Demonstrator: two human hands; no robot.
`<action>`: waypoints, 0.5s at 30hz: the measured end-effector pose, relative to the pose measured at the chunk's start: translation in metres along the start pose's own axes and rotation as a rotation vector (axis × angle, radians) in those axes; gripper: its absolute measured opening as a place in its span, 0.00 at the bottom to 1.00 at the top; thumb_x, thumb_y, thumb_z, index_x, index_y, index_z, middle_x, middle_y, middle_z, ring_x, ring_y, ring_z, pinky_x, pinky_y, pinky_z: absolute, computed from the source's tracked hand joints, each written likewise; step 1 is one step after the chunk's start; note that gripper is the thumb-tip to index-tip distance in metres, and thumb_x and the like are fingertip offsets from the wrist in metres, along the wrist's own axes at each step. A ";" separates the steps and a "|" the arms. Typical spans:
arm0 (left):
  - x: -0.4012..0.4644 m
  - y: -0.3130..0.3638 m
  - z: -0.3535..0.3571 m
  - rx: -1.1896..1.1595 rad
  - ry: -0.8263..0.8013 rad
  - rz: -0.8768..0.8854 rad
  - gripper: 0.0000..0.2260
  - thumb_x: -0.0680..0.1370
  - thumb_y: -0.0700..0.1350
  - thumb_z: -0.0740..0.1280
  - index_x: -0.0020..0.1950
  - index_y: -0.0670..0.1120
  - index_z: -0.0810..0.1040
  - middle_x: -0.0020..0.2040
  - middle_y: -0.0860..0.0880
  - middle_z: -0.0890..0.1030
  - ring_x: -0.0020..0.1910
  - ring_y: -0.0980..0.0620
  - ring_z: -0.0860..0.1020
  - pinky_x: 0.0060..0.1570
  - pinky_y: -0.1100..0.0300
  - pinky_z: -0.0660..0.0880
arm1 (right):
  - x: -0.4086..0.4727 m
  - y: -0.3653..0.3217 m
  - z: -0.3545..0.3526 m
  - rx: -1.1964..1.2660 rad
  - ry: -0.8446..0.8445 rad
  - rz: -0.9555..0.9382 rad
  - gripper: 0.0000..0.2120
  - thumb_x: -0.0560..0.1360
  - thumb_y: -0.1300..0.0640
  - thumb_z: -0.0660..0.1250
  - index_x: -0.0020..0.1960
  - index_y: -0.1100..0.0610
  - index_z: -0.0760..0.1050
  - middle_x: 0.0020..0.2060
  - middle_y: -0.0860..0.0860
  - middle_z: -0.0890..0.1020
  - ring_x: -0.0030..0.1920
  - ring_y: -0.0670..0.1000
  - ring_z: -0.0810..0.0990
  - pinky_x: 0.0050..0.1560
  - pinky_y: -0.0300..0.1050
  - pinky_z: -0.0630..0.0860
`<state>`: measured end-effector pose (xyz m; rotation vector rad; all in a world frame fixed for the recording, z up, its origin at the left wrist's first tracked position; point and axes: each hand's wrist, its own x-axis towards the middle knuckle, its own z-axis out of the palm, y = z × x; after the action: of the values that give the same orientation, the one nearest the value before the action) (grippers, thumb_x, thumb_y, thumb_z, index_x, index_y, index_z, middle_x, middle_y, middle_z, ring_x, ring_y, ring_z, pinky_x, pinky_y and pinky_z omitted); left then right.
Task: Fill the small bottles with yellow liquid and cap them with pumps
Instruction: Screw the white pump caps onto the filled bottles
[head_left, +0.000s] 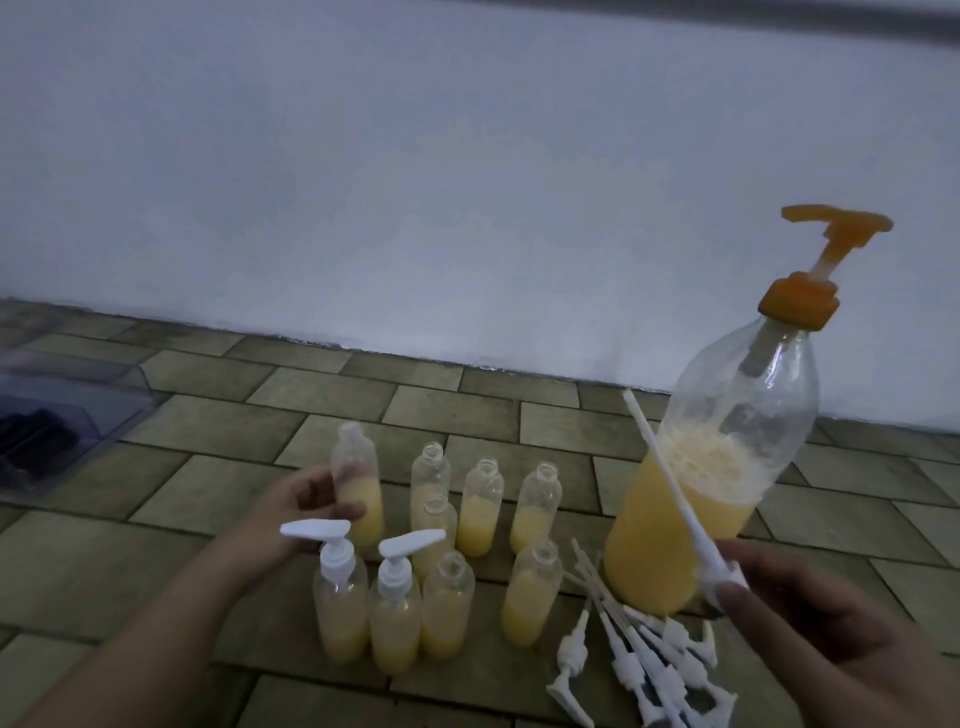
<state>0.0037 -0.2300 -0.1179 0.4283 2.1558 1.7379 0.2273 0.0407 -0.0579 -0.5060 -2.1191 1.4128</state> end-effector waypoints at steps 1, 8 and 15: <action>-0.002 0.003 -0.007 -0.021 0.035 0.028 0.20 0.61 0.51 0.78 0.48 0.47 0.78 0.38 0.50 0.83 0.38 0.54 0.82 0.31 0.66 0.75 | 0.003 -0.009 0.003 0.020 0.001 -0.115 0.12 0.68 0.64 0.76 0.40 0.46 0.83 0.35 0.49 0.85 0.36 0.41 0.83 0.37 0.25 0.74; -0.011 0.050 -0.019 -0.208 0.181 0.320 0.30 0.53 0.59 0.78 0.52 0.52 0.79 0.42 0.56 0.84 0.44 0.57 0.81 0.37 0.68 0.78 | 0.023 -0.061 0.031 -0.285 0.015 -0.633 0.13 0.69 0.44 0.64 0.51 0.44 0.78 0.45 0.38 0.79 0.45 0.35 0.78 0.44 0.21 0.68; -0.033 0.082 -0.007 -0.131 0.116 0.457 0.21 0.54 0.58 0.79 0.46 0.65 0.82 0.51 0.56 0.83 0.49 0.60 0.81 0.41 0.71 0.77 | 0.033 -0.077 0.043 -0.301 -0.074 -0.734 0.12 0.71 0.47 0.65 0.51 0.48 0.80 0.44 0.36 0.79 0.47 0.37 0.77 0.46 0.21 0.68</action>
<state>0.0326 -0.2332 -0.0337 0.8582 2.1213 2.1762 0.1739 -0.0012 0.0075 0.2235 -2.2428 0.7108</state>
